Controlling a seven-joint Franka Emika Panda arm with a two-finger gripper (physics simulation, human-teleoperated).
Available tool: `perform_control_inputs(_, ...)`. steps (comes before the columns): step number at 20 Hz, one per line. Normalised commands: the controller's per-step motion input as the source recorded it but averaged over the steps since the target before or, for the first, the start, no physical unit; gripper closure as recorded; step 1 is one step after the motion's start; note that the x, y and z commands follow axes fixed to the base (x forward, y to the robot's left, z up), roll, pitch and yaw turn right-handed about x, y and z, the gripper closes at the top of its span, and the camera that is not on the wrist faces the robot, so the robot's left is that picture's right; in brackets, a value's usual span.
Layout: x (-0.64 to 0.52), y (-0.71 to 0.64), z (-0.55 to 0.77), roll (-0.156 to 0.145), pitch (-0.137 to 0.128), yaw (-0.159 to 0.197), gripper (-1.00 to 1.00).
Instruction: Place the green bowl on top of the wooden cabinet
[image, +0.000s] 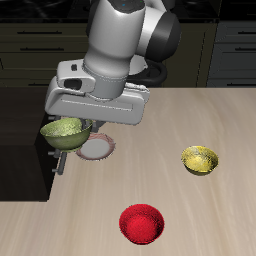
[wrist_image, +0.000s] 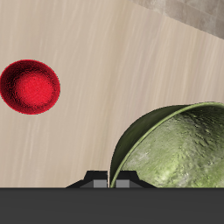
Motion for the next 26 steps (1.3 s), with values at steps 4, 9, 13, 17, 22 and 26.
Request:
perform_control_inputs(4, -0.13, 0.03, 0.4, 0.011, -0.053, 0.001, 1.0)
perform_control_inputs(9, -0.09, 0.0, 0.22, 0.012, -0.034, 0.008, 1.0)
perform_control_inputs(13, -0.09, -0.1, 0.05, -0.002, -0.002, -0.015, 1.0)
perform_control_inputs(17, -0.11, -0.2, 0.11, -0.024, -0.02, 0.004, 1.0)
perform_control_inputs(22, -0.22, -0.34, 0.17, -0.047, -0.025, 0.008, 1.0)
perform_control_inputs(26, -0.21, -0.24, 0.16, -0.028, -0.024, 0.026, 1.0)
